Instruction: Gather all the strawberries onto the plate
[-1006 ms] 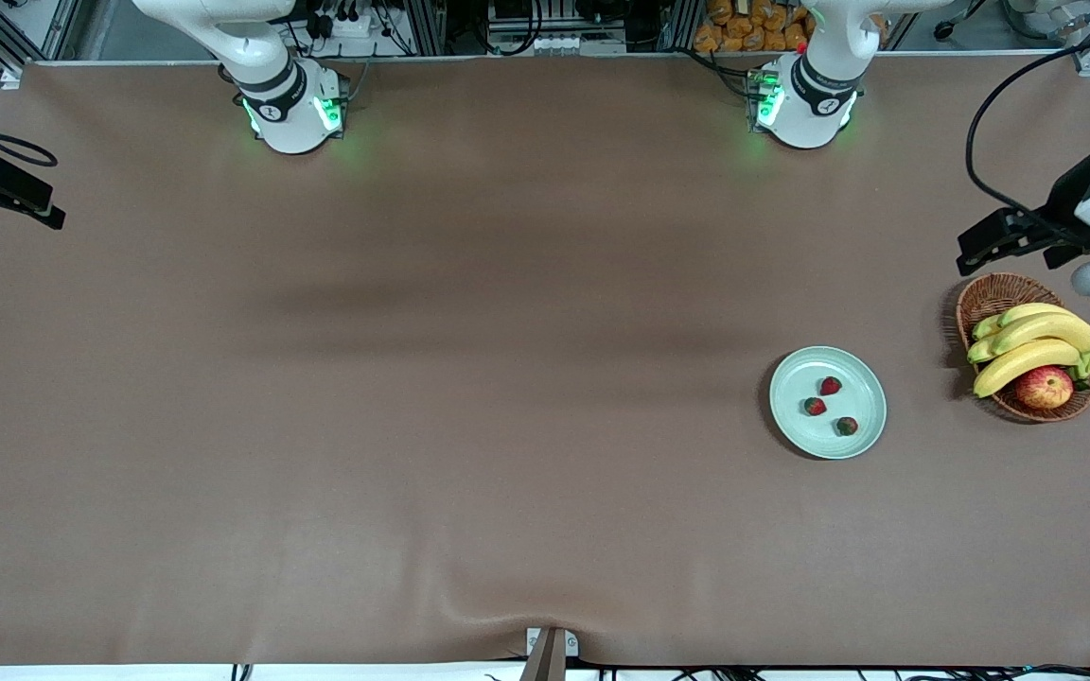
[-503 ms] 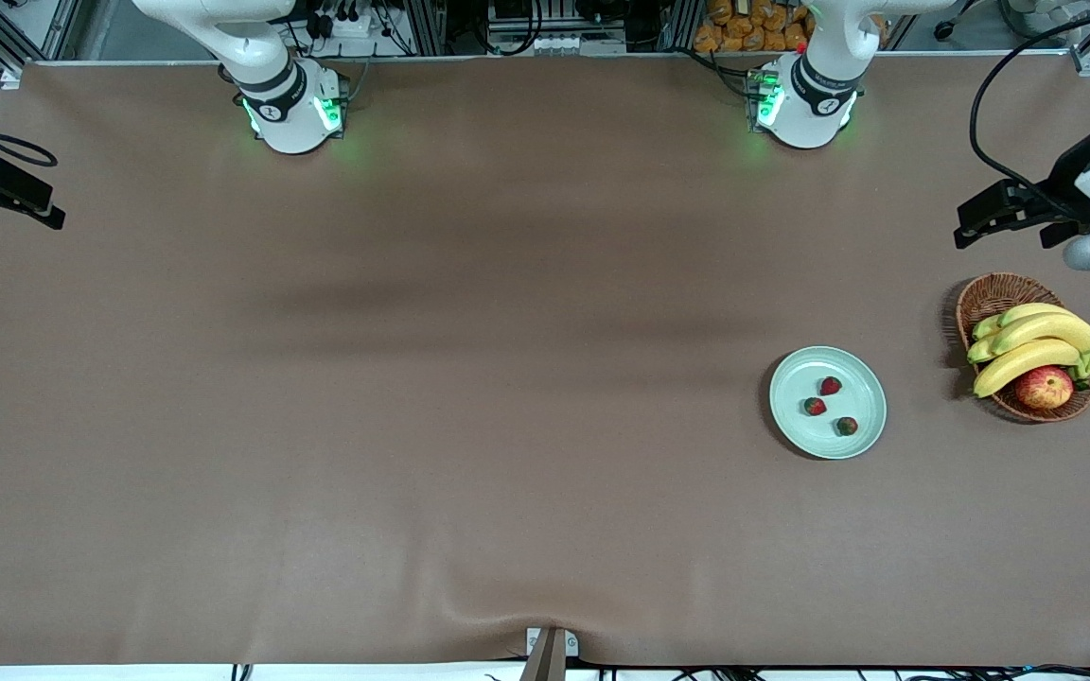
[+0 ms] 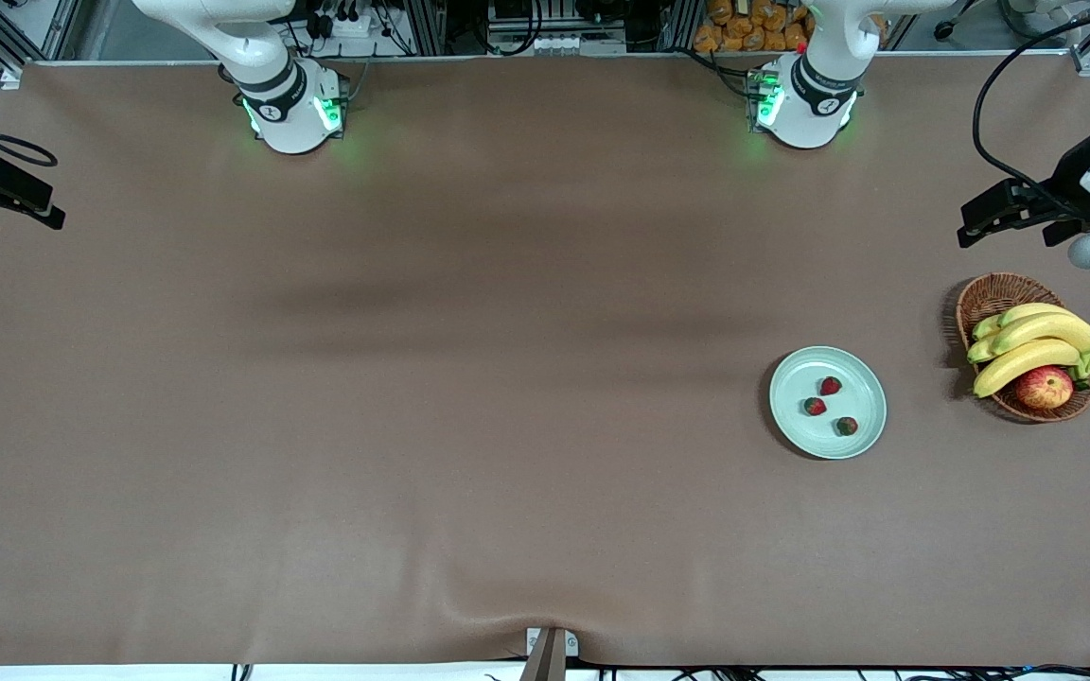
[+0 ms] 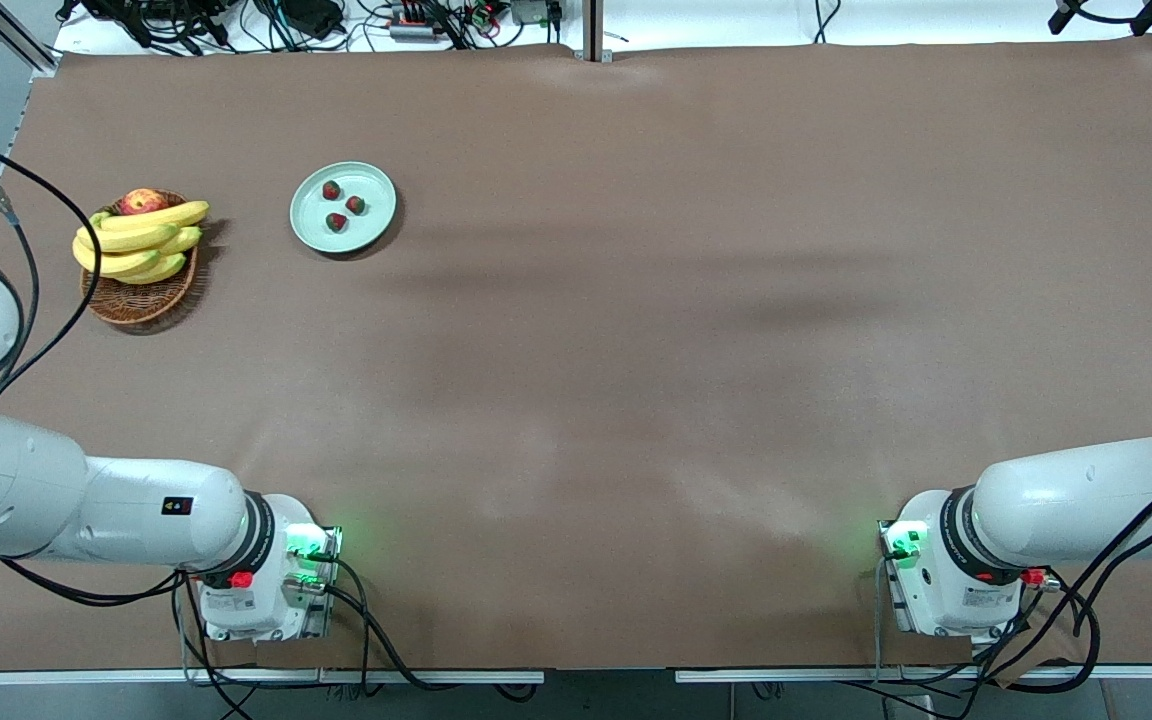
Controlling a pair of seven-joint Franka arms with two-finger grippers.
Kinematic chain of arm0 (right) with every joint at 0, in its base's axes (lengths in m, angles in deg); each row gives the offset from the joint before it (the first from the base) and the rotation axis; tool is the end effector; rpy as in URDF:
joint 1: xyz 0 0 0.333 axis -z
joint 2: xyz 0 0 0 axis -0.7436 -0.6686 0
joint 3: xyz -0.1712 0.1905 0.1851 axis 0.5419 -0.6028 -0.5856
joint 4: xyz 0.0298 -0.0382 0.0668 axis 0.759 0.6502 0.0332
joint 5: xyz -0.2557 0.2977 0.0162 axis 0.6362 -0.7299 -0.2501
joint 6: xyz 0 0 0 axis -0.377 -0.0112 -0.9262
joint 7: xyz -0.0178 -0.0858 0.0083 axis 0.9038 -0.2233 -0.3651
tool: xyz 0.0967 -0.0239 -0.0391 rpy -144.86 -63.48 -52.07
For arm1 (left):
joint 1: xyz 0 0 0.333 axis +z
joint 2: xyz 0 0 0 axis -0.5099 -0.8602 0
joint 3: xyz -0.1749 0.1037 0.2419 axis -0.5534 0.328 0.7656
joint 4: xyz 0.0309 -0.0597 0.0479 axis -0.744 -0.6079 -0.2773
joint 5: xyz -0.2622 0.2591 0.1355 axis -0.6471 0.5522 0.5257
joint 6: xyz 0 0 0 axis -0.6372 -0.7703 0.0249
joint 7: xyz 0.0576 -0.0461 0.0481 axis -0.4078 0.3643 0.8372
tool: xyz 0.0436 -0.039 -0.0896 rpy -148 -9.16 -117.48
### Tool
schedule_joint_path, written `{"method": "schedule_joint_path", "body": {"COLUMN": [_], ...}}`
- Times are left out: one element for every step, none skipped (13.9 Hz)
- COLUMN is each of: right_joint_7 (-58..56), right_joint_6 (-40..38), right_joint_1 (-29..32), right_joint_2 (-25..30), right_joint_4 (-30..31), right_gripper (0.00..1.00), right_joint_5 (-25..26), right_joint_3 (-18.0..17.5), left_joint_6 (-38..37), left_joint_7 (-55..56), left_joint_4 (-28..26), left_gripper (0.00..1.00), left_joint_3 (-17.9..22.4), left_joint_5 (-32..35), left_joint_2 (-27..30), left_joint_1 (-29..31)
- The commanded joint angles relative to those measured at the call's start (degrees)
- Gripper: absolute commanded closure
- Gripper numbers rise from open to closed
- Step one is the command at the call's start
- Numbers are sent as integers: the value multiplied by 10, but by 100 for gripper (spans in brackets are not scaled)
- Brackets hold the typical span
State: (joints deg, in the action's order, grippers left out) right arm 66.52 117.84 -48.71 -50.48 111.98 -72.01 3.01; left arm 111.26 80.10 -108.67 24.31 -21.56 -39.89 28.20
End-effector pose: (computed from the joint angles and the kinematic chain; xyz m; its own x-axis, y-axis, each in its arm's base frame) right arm 0.5217 -0.0426 0.6448 0.9973 -0.0508 -0.0531 -0.0521 -0.9984 -0.0237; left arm 0.5455 -0.0369 0.6282 0.9987 0.0120 -0.0490 0.0126 -0.9999 0.0111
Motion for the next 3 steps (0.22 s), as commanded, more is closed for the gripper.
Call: {"method": "schedule_joint_path", "body": {"right_joint_7": [1, 1, 1], "right_joint_6": [-4, -4, -4], "right_joint_1": [4, 4, 4], "right_joint_2": [-4, -4, -4], "right_joint_4": [-9, -9, -9], "right_gripper": [0, 0, 0], "right_joint_5": [-6, -6, -6], "right_joint_3": [-3, -3, -3], "left_joint_6": [6, 5, 4], "left_joint_7": [-2, 0, 1], "left_joint_4": [-1, -1, -1], "left_gripper": [0, 0, 0], "left_joint_3": [-1, -2, -3], "left_joint_5": [7, 9, 10], "left_joint_2": [13, 13, 13], "left_joint_1": [-4, -5, -7]}}
